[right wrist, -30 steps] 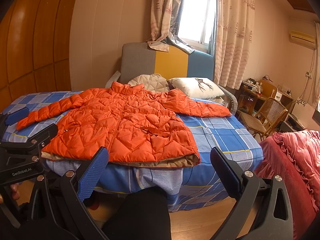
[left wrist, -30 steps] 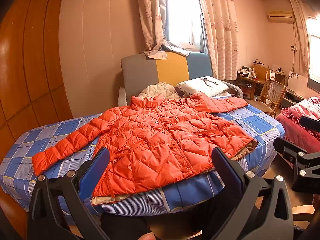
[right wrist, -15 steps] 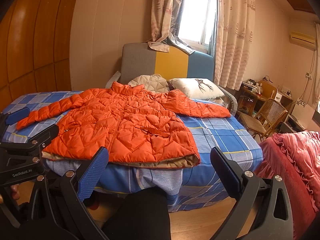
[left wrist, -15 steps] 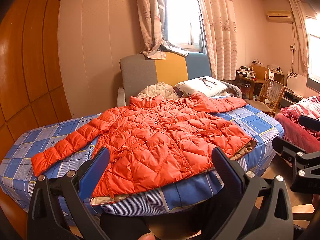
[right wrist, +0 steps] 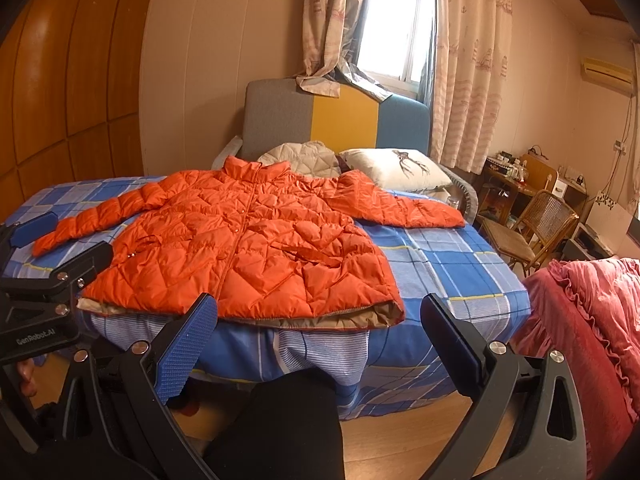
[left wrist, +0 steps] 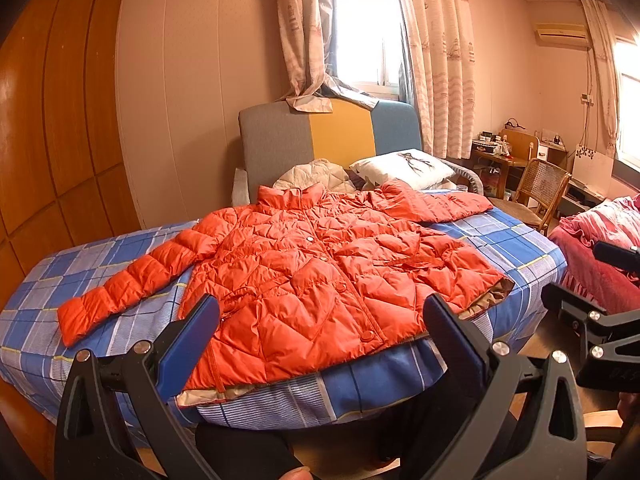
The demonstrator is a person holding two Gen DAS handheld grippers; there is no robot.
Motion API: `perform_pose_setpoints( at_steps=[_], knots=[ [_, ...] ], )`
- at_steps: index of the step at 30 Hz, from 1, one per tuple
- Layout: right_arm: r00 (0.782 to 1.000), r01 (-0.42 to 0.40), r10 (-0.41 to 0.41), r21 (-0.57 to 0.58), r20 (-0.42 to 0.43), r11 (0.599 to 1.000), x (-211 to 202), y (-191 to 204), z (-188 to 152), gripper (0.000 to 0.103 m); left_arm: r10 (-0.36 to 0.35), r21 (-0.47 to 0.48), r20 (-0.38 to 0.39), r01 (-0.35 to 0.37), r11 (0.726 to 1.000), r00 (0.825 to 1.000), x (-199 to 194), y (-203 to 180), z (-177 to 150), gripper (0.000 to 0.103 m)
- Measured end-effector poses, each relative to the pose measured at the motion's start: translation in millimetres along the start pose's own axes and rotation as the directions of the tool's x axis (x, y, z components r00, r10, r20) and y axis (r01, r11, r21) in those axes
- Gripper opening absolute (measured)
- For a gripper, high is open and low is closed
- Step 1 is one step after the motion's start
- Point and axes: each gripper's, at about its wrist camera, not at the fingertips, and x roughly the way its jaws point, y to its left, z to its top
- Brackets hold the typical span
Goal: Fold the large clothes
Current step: 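Move the right tool to the jacket's sleeve and close on its cuff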
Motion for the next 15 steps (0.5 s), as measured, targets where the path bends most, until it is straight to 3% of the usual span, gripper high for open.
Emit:
perform_pose_setpoints(
  at_steps=[6, 9, 15],
  knots=[
    [0.998, -0.039, 0.041, 0.039, -0.053, 0.998, 26, -9, -10, 0.1, -0.1, -0.111, -0.059, 0.093, 0.989, 0.993, 23, 23, -8, 0.101],
    [0.992, -0.033, 0.046, 0.108, -0.119, 0.994, 58, -24, -6, 0.1, -0.074, -0.178, -0.102, 0.055, 0.983, 0.992, 46, 37, -11, 0.101],
    [0.982, 0.041, -0.003, 0.197, -0.191, 0.98, 126, -58, 21, 0.1, -0.038, -0.158, -0.165, 0.011, 0.987, 0.986, 94, 48, 0, 0.101]
  ],
)
